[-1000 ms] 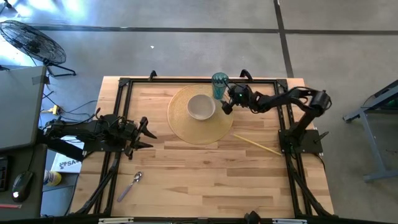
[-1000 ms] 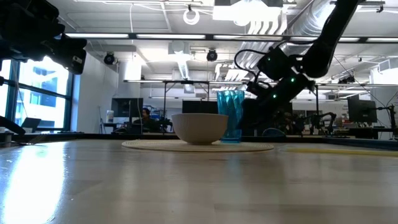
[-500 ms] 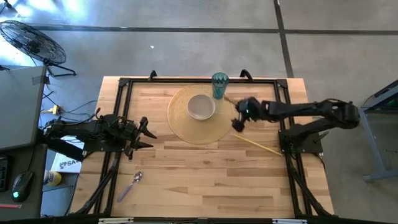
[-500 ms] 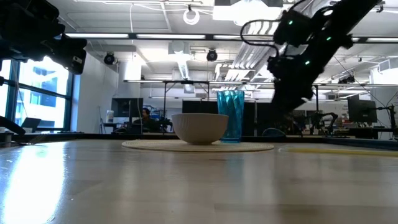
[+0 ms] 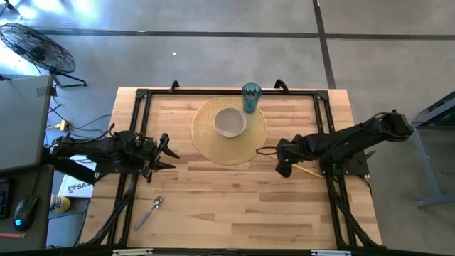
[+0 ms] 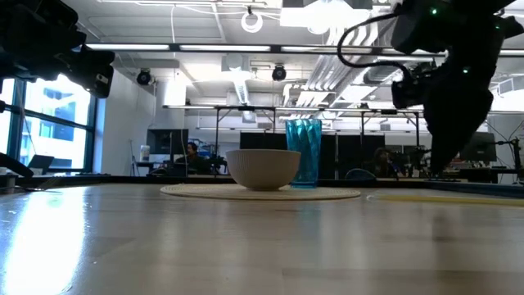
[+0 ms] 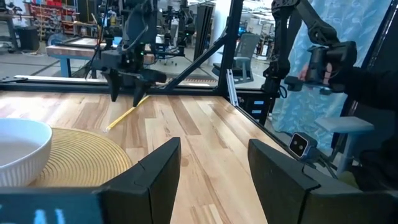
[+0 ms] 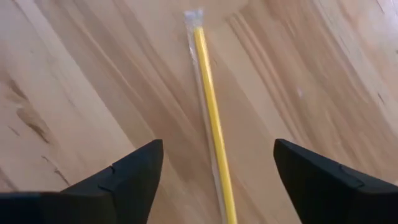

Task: Pick & Place Utensil
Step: Put the yellow straw into the blue cup on the brown mat

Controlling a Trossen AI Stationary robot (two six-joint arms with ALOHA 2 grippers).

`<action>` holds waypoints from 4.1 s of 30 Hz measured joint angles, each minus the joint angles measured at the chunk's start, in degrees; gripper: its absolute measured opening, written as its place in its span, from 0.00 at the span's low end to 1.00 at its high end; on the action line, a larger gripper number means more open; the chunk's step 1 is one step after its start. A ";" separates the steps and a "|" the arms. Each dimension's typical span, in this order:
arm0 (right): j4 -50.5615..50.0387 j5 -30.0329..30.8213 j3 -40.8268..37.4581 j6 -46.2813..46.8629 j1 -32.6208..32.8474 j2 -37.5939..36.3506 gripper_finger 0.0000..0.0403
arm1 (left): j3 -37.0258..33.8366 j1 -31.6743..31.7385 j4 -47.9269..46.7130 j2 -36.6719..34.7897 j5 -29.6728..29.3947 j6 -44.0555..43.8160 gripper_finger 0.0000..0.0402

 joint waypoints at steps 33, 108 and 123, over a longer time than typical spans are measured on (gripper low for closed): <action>-0.52 -7.18 0.33 -10.75 -3.97 11.27 0.30 | 0.00 0.00 -0.02 0.00 0.07 0.00 0.46; 74.52 15.56 18.07 -40.13 -32.94 16.04 0.01 | 0.00 0.02 -0.01 -0.02 0.10 0.00 0.46; 77.39 14.96 6.54 -34.55 -32.94 15.95 0.09 | 0.00 0.00 -0.02 -0.01 0.22 0.00 0.46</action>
